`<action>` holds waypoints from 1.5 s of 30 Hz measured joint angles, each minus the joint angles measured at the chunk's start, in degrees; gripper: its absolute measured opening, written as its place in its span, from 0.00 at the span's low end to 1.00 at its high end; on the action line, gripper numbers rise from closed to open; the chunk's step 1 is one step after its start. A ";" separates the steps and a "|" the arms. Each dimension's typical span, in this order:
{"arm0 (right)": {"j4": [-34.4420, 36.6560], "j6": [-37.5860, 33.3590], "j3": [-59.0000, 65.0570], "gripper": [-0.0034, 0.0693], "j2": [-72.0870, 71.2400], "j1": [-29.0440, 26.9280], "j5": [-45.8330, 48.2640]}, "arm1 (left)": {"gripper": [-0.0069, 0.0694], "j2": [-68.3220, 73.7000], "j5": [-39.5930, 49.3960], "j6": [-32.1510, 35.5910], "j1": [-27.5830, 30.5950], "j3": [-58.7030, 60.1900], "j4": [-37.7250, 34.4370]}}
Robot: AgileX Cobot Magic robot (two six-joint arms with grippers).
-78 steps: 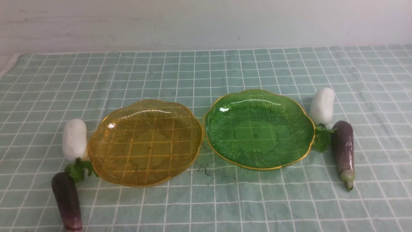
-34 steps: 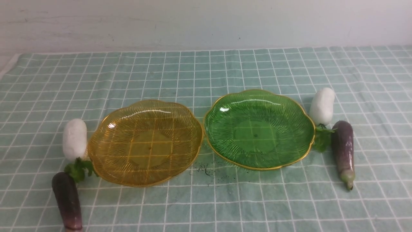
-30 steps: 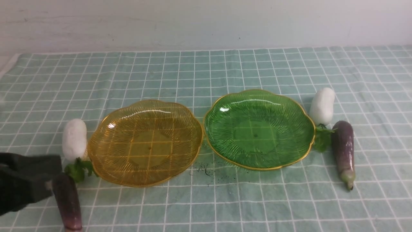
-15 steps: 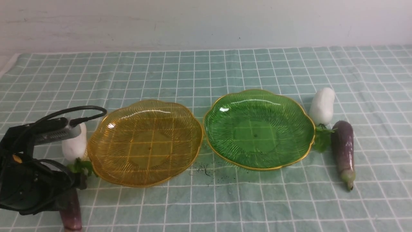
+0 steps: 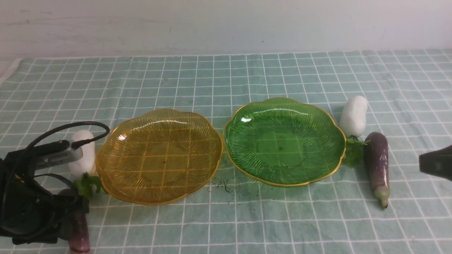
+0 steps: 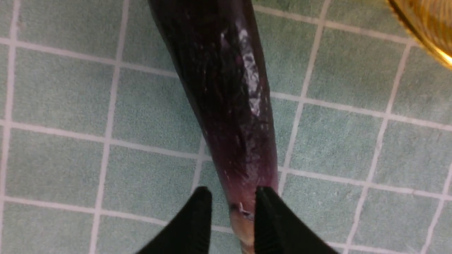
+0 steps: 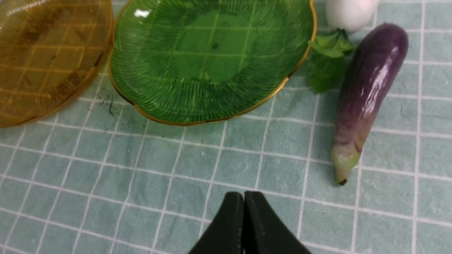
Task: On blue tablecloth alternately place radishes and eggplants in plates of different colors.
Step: 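Pick up the eggplant and place it in the yellow plate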
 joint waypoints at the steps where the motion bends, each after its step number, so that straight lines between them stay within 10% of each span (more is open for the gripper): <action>1: 0.32 -0.37 0.00 0.03 0.72 0.00 0.00 | 0.42 1.39 -0.49 0.00 0.00 0.00 -0.38; 8: 0.69 -1.58 0.00 0.03 1.00 0.00 -0.59 | 0.78 8.94 -3.85 0.11 0.00 -0.25 -0.73; 15: 0.69 0.35 -0.05 0.03 1.21 -1.53 -3.39 | 0.40 10.68 -0.74 0.34 0.00 -1.32 -1.53; 27: -0.93 2.74 -3.84 0.04 15.95 -12.58 -3.15 | 0.42 -7.13 6.14 4.24 -4.24 -12.99 -7.05; 45: -1.19 -0.20 -13.26 0.77 45.70 -3.70 -13.24 | 0.44 23.56 0.62 10.55 -13.33 -32.17 -9.28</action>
